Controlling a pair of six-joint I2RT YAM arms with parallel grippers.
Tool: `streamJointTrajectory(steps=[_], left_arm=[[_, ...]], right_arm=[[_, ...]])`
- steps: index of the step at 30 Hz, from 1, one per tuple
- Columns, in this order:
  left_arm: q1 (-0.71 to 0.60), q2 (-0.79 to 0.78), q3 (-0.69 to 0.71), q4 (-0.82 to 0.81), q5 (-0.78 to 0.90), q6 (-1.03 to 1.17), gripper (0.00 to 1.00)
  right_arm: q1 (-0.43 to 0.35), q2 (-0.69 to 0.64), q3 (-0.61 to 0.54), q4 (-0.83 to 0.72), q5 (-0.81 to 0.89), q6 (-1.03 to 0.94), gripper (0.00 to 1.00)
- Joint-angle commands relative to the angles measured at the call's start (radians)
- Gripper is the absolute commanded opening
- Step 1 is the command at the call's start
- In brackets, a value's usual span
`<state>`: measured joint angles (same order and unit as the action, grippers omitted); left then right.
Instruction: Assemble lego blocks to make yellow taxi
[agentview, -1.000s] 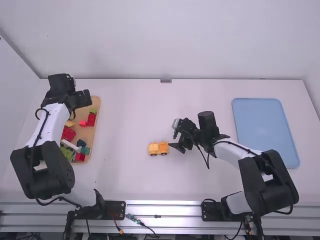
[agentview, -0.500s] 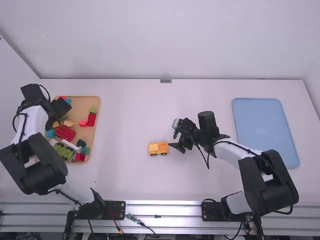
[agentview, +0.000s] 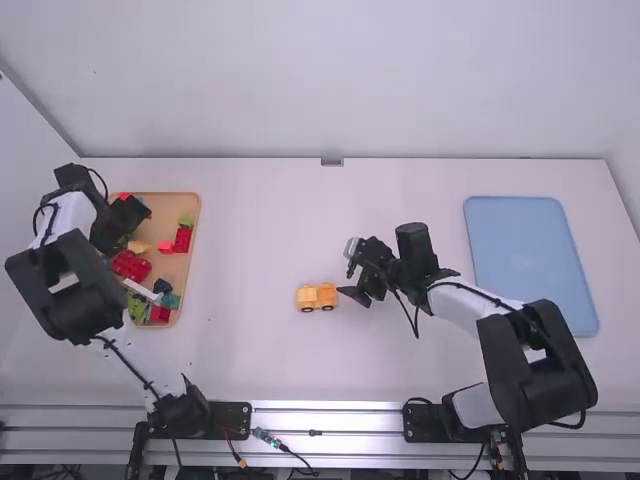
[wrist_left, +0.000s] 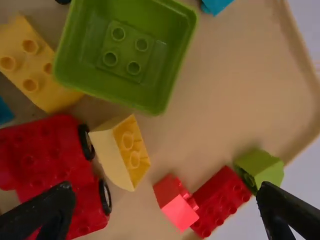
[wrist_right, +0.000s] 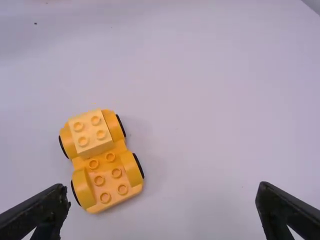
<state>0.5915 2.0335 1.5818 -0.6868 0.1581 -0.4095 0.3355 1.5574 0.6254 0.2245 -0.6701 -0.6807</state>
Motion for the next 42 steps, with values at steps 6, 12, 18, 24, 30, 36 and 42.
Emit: streamJointTrajectory(steps=[6,12,18,24,30,36,42], left_arm=[[-0.015,0.093,0.094,-0.058,0.01,-0.066,0.94],[-0.016,0.097,0.035,-0.004,0.006,-0.071,0.94],[-0.013,0.097,0.014,-0.021,0.01,-0.071,0.92],[-0.018,0.097,0.013,-0.012,0.0,-0.071,0.94],[-0.018,0.097,-0.041,0.05,-0.018,-0.113,0.94],[-0.017,0.097,-0.066,0.095,-0.016,-0.112,0.91],[-0.018,0.097,-0.067,0.117,-0.021,-0.114,0.76]], right_arm=[[0.0,-0.016,0.017,-0.002,-0.002,0.003,0.99],[-0.001,-0.016,0.017,-0.002,-0.002,0.003,0.99],[-0.001,-0.016,0.017,-0.003,-0.002,0.003,0.99],[-0.001,-0.016,0.017,-0.003,-0.002,0.003,0.99],[-0.001,-0.016,0.017,-0.005,-0.002,0.003,0.99],[-0.001,-0.016,0.017,-0.005,-0.002,0.003,0.99],[-0.001,-0.016,0.017,-0.01,-0.002,0.003,0.99]])
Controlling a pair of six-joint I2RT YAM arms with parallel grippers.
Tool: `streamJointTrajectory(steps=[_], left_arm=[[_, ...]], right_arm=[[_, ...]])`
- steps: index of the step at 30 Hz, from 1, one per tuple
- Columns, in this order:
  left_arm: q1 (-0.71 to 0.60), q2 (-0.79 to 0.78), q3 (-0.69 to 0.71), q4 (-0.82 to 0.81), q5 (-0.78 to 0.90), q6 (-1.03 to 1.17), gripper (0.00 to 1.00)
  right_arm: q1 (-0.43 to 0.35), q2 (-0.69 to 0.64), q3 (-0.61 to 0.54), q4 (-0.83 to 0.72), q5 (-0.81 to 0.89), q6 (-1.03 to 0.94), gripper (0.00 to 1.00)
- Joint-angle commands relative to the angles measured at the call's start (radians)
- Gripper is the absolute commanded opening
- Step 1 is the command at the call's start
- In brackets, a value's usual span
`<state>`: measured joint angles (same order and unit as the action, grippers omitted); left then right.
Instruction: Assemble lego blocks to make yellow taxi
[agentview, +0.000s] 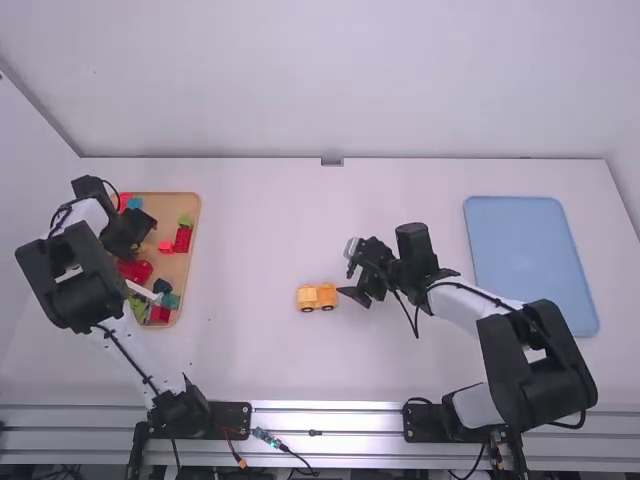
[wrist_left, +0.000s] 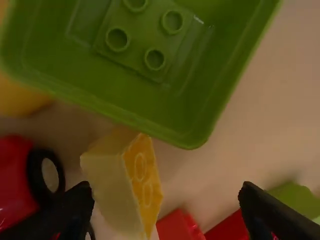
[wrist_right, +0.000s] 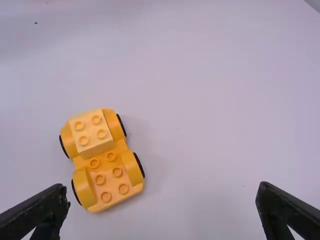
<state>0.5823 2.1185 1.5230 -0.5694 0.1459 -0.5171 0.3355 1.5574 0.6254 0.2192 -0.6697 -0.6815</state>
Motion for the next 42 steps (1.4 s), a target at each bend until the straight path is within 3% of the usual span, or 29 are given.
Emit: streamJointTrajectory(steps=[1,10,28,37,40,42], left_arm=[[-0.008,0.012,-0.01,0.002,-0.014,-0.007,0.76],[-0.008,0.012,-0.048,0.047,-0.03,-0.014,0.76],[-0.012,0.013,-0.069,0.053,-0.023,-0.015,0.58],[-0.027,0.013,-0.069,0.055,-0.034,-0.015,0.41],[-0.027,0.013,-0.069,0.056,-0.034,-0.014,0.4],[-0.027,0.013,-0.069,0.063,-0.034,-0.003,0.44]], right_arm=[[-0.001,-0.016,0.017,-0.007,-0.003,0.003,0.99],[-0.001,-0.016,0.017,-0.011,-0.002,0.003,0.99],[-0.001,-0.016,0.017,-0.018,-0.003,0.003,0.99],[-0.001,-0.016,0.017,-0.019,-0.002,0.004,0.99],[-0.001,-0.016,0.017,-0.023,-0.002,0.004,0.99],[-0.001,-0.016,0.016,-0.024,-0.002,0.003,0.99]])
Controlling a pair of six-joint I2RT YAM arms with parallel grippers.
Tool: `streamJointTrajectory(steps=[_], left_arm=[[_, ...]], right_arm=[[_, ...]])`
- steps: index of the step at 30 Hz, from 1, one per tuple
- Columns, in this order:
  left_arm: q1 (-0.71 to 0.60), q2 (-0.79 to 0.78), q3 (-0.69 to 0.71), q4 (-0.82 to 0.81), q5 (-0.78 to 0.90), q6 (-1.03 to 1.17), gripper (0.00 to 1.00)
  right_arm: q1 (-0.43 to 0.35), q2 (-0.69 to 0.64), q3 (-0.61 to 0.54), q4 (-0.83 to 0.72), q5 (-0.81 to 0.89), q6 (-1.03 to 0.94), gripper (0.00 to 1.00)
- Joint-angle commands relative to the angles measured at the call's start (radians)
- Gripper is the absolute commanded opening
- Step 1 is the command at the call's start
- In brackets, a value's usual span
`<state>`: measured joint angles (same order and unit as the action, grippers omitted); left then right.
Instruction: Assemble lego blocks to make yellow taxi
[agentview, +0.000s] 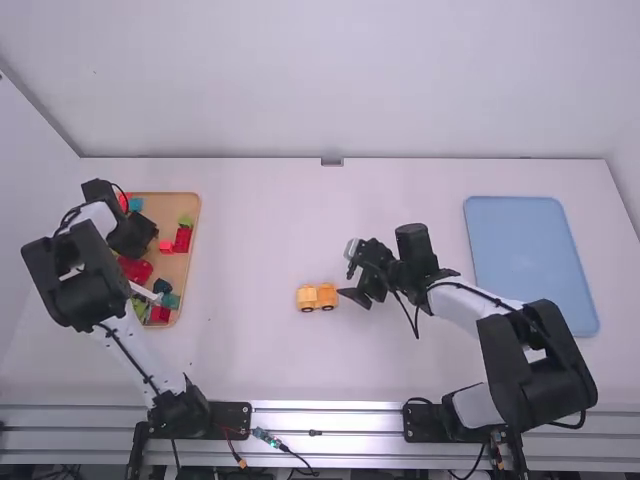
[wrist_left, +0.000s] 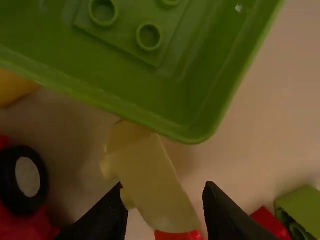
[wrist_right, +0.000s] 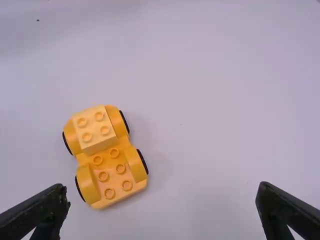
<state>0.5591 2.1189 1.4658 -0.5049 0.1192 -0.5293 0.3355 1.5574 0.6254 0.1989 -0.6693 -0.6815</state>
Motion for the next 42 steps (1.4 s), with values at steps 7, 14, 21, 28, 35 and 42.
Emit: streamJointTrajectory(steps=[7,14,21,28,35,42], left_arm=[[0.003,0.013,-0.013,0.003,-0.063,-0.022,0.73],[-0.004,0.013,-0.014,0.024,-0.035,-0.042,0.65],[-0.004,0.015,-0.017,0.026,-0.072,-0.056,0.57],[-0.003,0.016,-0.054,0.082,-0.048,-0.055,0.57],[-0.006,0.018,-0.054,0.084,-0.05,-0.051,0.47],[-0.006,0.018,-0.04,0.065,-0.048,-0.053,0.36]], right_arm=[[-0.001,-0.016,0.016,-0.005,-0.003,0.003,0.99],[-0.001,-0.016,0.016,-0.005,-0.003,0.003,0.99],[-0.001,-0.016,0.016,-0.006,-0.003,0.003,0.99],[-0.001,-0.016,0.016,-0.006,-0.003,0.003,0.99],[-0.001,-0.016,0.016,-0.006,-0.003,0.003,1.0],[-0.001,-0.016,0.016,-0.006,-0.002,0.003,0.99]])
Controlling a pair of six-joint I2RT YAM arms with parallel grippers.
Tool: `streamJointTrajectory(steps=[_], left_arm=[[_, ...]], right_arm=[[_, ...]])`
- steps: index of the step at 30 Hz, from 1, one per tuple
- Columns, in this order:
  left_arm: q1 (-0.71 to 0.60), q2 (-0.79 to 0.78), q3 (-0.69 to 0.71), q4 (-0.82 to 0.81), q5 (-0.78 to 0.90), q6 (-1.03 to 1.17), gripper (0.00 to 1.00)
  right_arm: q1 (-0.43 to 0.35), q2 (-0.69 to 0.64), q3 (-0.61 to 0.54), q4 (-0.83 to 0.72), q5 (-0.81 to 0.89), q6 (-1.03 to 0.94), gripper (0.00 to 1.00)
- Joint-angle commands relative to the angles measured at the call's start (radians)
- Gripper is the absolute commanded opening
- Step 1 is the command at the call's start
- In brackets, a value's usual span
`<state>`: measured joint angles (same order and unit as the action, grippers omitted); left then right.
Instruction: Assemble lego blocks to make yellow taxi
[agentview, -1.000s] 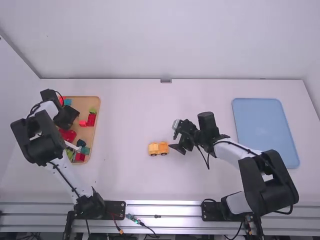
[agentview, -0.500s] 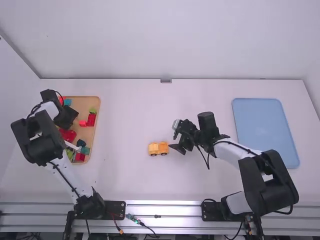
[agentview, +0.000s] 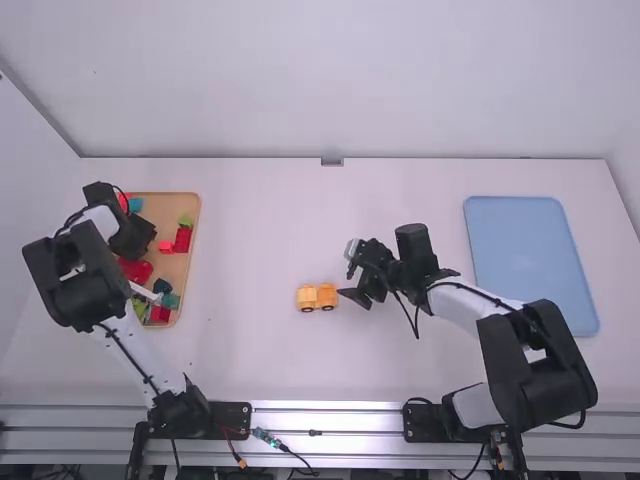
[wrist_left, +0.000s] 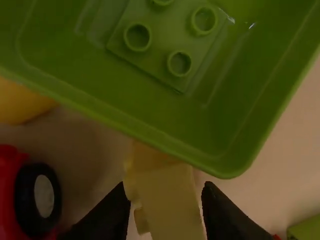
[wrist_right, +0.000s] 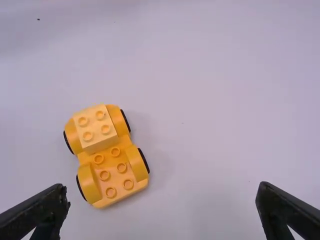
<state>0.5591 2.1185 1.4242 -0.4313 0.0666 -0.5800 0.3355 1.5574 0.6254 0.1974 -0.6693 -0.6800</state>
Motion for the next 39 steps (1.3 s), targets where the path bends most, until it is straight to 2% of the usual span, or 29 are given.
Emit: streamJointTrajectory(steps=[1,12,14,16,17,20,39], left_arm=[[-0.006,0.019,0.002,-0.012,0.003,-0.005,0.36],[-0.009,0.019,0.002,-0.004,-0.004,-0.005,0.3],[-0.009,0.019,0.003,-0.006,-0.003,-0.005,0.36],[-0.009,0.019,0.005,-0.008,-0.004,-0.005,0.36],[-0.009,0.019,0.008,-0.013,-0.004,-0.005,0.32],[-0.009,0.019,0.026,-0.039,-0.003,-0.005,0.02],[-0.01,0.018,0.055,-0.058,0.04,-0.005,0.02]], right_arm=[[-0.001,-0.016,0.016,-0.004,-0.003,0.002,0.99],[-0.001,-0.016,0.015,-0.006,-0.003,0.003,0.99],[-0.001,-0.016,0.015,-0.005,-0.003,0.002,0.99],[-0.001,-0.016,0.015,-0.004,-0.003,0.002,0.99],[-0.001,-0.016,0.015,-0.004,-0.003,0.002,0.99],[-0.001,-0.016,0.015,-0.004,-0.003,0.002,0.99],[-0.001,-0.016,0.015,-0.004,-0.003,0.002,0.99]])
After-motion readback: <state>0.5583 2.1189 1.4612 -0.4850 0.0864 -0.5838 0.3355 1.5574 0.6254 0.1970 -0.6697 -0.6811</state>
